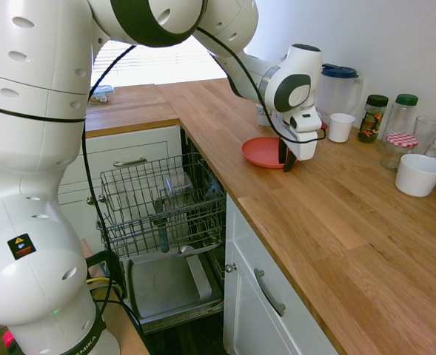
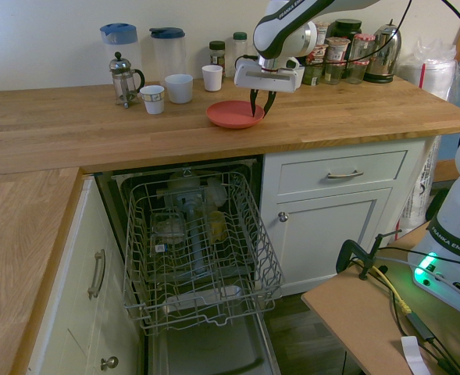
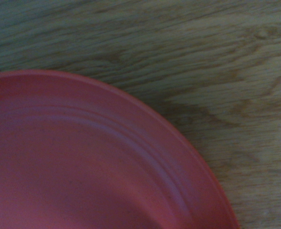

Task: Put the plate in the dishwasher

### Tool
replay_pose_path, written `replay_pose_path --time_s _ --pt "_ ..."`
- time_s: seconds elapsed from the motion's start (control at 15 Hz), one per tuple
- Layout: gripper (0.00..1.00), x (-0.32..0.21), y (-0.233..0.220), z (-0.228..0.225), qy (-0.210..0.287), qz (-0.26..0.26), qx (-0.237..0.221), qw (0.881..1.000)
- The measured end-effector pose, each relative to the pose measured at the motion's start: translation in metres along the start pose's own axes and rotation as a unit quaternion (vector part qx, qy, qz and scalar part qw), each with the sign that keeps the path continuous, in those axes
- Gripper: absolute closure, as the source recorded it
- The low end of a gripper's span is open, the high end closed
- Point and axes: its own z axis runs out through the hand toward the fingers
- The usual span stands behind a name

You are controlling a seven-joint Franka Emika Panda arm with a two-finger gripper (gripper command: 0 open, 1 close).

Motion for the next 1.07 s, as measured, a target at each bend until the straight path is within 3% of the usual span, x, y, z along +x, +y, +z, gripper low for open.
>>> replay_pose_path --time_s 0.6,0.87,1.07 --pt "1.00 0.010 0.013 -0.015 0.009 -0.022 0.044 0.999" --pt "1.00 0.002 0.034 -0.070 0.048 -0.059 0.067 0.995" --pt "1.00 -0.041 0.044 -0.125 0.096 -0.106 0.078 0.987"
